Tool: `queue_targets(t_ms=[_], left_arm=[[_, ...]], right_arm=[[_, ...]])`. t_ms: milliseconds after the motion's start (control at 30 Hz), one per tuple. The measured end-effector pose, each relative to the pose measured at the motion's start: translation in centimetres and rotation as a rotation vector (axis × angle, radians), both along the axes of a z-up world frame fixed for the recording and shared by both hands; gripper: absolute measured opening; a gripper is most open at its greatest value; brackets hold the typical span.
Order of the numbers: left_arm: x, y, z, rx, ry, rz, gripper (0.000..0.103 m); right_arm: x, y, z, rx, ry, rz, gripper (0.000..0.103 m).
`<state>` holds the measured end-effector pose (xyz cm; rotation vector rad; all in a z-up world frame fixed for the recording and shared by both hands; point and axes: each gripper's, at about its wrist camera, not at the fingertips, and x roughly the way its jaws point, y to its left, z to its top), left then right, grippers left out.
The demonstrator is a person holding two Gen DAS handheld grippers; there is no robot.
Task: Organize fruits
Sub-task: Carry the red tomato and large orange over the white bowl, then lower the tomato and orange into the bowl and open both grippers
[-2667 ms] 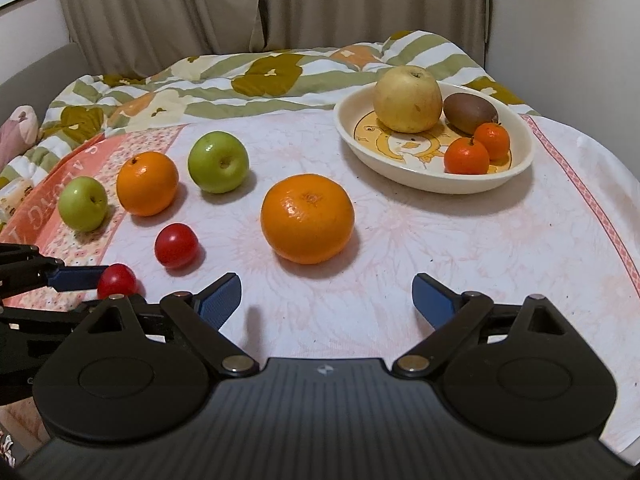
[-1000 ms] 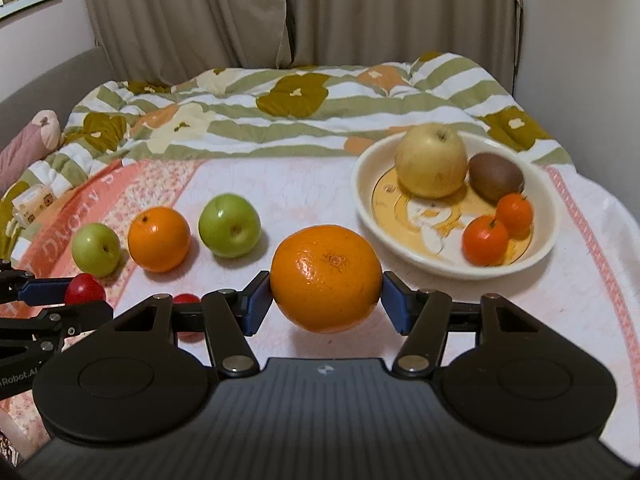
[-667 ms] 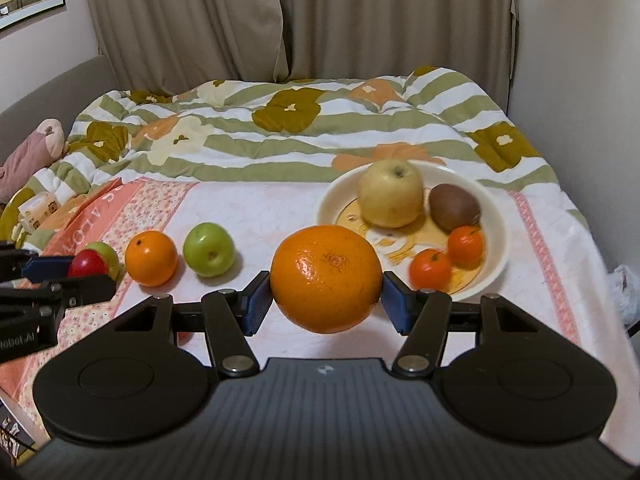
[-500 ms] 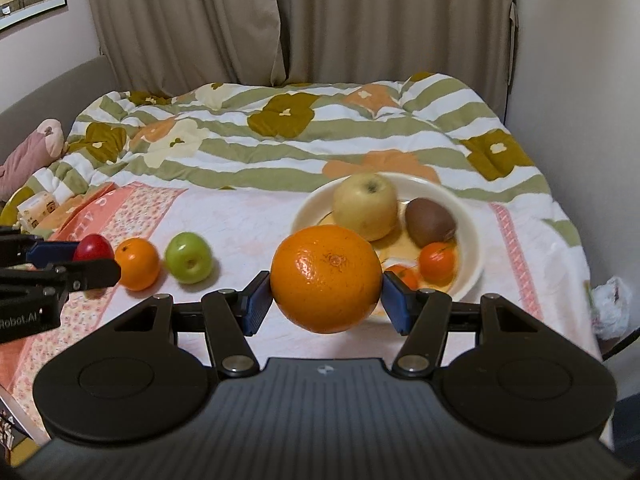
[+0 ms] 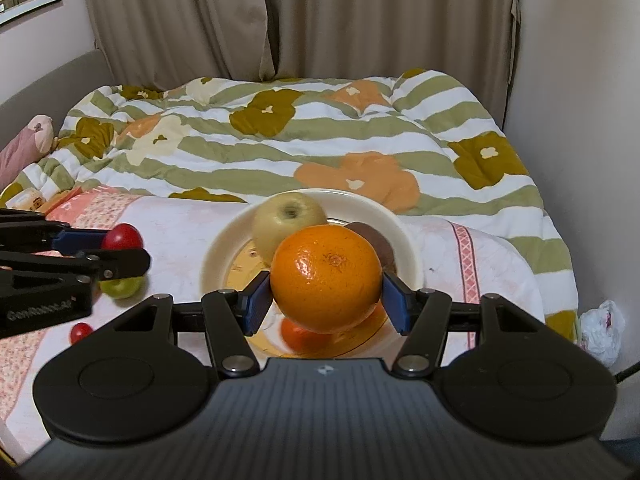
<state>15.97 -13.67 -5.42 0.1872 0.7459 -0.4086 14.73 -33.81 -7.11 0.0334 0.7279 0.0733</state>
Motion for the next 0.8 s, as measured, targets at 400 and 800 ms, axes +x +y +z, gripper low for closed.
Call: queue_targets(t_ms=[400,800], left_arm=[[3.8,-5.6,-5.2,0.101,0.060,-0.064,0.033],[4.4,-6.8,-6.6,0.161,0.092,-0.111,0.034]], right_arm=[[3.4,-2.8,-2.5,0.008,0.038,0.032,0.074],[4.2,-2.8,-3.0,0.011,0.045,0.049,0.074]])
